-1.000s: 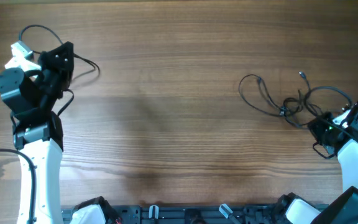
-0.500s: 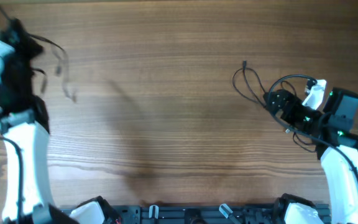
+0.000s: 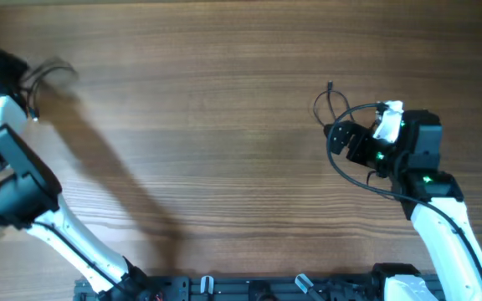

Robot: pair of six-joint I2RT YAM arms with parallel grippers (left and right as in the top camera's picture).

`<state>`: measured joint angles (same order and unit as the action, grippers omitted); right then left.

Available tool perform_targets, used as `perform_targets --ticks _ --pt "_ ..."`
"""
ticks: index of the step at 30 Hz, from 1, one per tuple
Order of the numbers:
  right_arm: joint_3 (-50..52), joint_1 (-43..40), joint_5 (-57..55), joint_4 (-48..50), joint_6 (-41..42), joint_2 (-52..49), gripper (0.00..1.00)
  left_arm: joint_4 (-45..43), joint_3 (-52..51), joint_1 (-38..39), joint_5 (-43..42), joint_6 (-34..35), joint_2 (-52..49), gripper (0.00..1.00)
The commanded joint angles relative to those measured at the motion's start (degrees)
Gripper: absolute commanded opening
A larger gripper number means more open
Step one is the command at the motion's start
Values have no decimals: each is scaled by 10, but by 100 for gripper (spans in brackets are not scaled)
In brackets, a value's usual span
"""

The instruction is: Untangle cables

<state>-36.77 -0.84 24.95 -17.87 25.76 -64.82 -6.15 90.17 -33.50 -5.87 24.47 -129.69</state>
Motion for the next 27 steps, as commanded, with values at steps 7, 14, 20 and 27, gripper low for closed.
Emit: perform_targets --ticks 7,14,20,27 --pt "1 7 -25 -10 27 5 100 92 39 14 -189 236 10 100" --pt "2 7 -25 -36 11 5 100 181 46 30 -88 230 182 100" --pt "2 7 -25 -66 -18 5 100 400 46 3 27 355 183 100" --pt "2 7 -32 -66 -17 5 100 467 45 120 -125 66 175 100"
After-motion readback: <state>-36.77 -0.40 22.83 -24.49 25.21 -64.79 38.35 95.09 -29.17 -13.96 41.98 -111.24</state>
